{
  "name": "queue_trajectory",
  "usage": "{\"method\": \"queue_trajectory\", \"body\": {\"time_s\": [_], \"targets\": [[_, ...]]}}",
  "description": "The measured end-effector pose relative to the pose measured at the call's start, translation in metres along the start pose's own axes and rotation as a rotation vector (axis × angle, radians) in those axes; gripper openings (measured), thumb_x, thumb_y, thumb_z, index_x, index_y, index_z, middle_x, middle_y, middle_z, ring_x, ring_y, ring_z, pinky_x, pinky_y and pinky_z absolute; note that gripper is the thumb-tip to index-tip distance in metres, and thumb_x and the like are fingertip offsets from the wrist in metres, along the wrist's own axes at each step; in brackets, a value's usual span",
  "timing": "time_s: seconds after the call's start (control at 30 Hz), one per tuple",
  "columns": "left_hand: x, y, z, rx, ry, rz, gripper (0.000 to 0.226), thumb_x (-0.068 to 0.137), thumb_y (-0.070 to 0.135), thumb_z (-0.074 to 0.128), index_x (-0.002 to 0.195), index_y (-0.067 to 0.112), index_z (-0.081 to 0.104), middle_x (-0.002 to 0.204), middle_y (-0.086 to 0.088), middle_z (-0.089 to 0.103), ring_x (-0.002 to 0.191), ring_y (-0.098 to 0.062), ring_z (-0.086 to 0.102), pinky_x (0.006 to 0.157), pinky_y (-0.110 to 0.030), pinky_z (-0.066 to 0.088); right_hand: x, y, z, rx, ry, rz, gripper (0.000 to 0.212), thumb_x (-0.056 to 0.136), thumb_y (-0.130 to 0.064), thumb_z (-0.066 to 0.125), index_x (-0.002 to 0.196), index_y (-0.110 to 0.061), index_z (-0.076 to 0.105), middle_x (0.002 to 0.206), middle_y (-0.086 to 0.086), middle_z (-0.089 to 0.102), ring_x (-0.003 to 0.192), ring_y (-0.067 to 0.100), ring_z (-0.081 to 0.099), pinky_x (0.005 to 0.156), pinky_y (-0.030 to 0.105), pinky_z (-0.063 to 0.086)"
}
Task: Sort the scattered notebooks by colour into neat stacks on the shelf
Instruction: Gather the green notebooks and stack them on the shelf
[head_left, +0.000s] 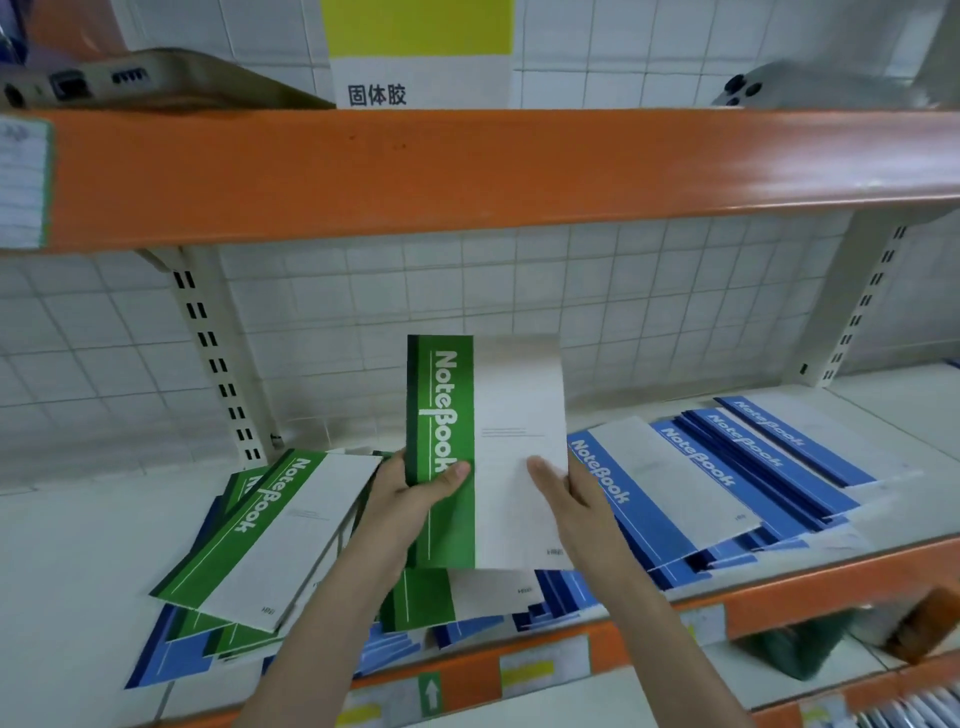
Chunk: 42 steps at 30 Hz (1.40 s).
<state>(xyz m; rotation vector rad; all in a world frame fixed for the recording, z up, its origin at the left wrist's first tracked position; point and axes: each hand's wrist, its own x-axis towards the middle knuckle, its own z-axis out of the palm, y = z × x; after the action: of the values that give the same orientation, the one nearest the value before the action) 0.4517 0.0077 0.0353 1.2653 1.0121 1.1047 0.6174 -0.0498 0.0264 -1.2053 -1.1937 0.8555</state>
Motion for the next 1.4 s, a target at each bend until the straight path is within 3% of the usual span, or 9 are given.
{"method": "queue_trajectory", "body": {"time_s": [0.13, 0.27, 0.33, 0.43, 0.67, 0.83, 1.0, 1.13, 1.4], "targets": [[-0.008, -0.003, 0.015, 0.106, -0.103, 0.034, 0.023, 0.081, 0.025, 0.073, 0.100, 0.030, 0.061, 0.090, 0.015, 0.074, 0.077, 0.000, 0.069, 0.056, -0.013, 0.051, -0.013, 0.000, -0.010, 0.027, 0.110, 0.069, 0.016, 0.099, -0.022, 0.046, 0.111, -0.027, 0.056, 0.102, -0.011, 0.068, 0.083, -0.008, 0.065, 0.061, 0.009, 0.050], [-0.017, -0.010, 0.046, 0.246, -0.168, 0.032, 0.005, 0.093, 0.045, 0.050, 0.097, 0.042, 0.052, 0.090, 0.030, 0.064, 0.076, 0.017, 0.059, 0.061, -0.009, 0.045, -0.037, 0.003, -0.036, -0.017, 0.226, 0.159, 0.015, 0.100, -0.026, 0.043, 0.110, -0.029, 0.054, 0.098, -0.017, 0.064, 0.075, -0.012, 0.061, 0.054, 0.008, 0.047], [-0.025, -0.014, 0.065, 0.239, -0.187, 0.002, 0.018, 0.098, 0.046, 0.039, 0.082, 0.043, 0.047, 0.074, 0.034, 0.059, 0.062, 0.023, 0.055, 0.051, -0.005, 0.043, -0.053, 0.004, -0.054, -0.028, 0.310, 0.213, 0.011, 0.100, -0.029, 0.043, 0.102, -0.031, 0.054, 0.093, -0.014, 0.065, 0.077, -0.001, 0.061, 0.054, 0.016, 0.051], [-0.032, -0.026, 0.105, 0.235, -0.273, -0.050, 0.023, 0.100, 0.042, 0.036, 0.091, 0.036, 0.055, 0.099, 0.011, 0.068, 0.088, -0.007, 0.067, 0.081, -0.031, 0.055, -0.081, 0.003, -0.085, -0.051, 0.441, 0.257, 0.022, 0.099, -0.029, 0.044, 0.113, -0.015, 0.056, 0.104, 0.011, 0.068, 0.091, 0.027, 0.065, 0.068, 0.037, 0.053], [-0.070, -0.045, 0.220, 0.346, -0.591, 0.040, 0.023, 0.101, 0.039, 0.034, 0.098, 0.027, 0.054, 0.093, 0.008, 0.063, 0.081, -0.004, 0.059, 0.070, -0.024, 0.048, -0.163, 0.014, -0.176, -0.029, 0.760, 0.274, 0.012, 0.099, -0.022, 0.047, 0.099, -0.019, 0.059, 0.065, -0.014, 0.064, 0.055, -0.001, 0.057, 0.044, 0.012, 0.038], [-0.115, -0.061, 0.311, 0.321, -0.856, 0.024, 0.020, 0.102, 0.032, 0.035, 0.114, 0.026, 0.050, 0.115, -0.001, 0.062, 0.101, -0.016, 0.059, 0.093, -0.036, 0.046, -0.232, 0.019, -0.238, -0.015, 1.012, 0.331, 0.016, 0.097, -0.025, 0.050, 0.109, -0.015, 0.056, 0.086, 0.002, 0.060, 0.067, 0.014, 0.055, 0.050, 0.022, 0.039], [-0.161, -0.077, 0.395, 0.312, -1.046, 0.001, 0.025, 0.102, 0.033, 0.034, 0.119, 0.027, 0.051, 0.100, 0.008, 0.061, 0.085, 0.002, 0.055, 0.075, -0.026, 0.042, -0.293, 0.017, -0.293, -0.010, 1.220, 0.345, 0.015, 0.097, -0.023, 0.051, 0.109, -0.016, 0.058, 0.094, -0.001, 0.067, 0.078, 0.010, 0.064, 0.051, 0.020, 0.043], [-0.196, -0.091, 0.444, 0.282, -1.174, -0.041, 0.026, 0.103, 0.027, 0.036, 0.116, 0.016, 0.055, 0.112, -0.005, 0.065, 0.102, -0.018, 0.061, 0.089, -0.031, 0.048, -0.334, 0.022, -0.327, 0.028, 1.316, 0.388, 0.027, 0.097, -0.025, 0.050, 0.121, -0.014, 0.055, 0.112, 0.006, 0.066, 0.101, 0.026, 0.061, 0.071, 0.036, 0.047], [-0.230, -0.126, 0.500, 0.289, -1.240, -0.149, 0.021, 0.102, 0.032, 0.036, 0.103, 0.028, 0.056, 0.090, 0.012, 0.068, 0.076, 0.000, 0.066, 0.056, -0.016, 0.047, -0.374, 0.037, -0.373, -0.033, 1.423, 0.437, 0.015, 0.098, -0.029, 0.045, 0.107, -0.024, 0.056, 0.098, -0.009, 0.068, 0.083, 0.007, 0.064, 0.066, 0.026, 0.046]]}}
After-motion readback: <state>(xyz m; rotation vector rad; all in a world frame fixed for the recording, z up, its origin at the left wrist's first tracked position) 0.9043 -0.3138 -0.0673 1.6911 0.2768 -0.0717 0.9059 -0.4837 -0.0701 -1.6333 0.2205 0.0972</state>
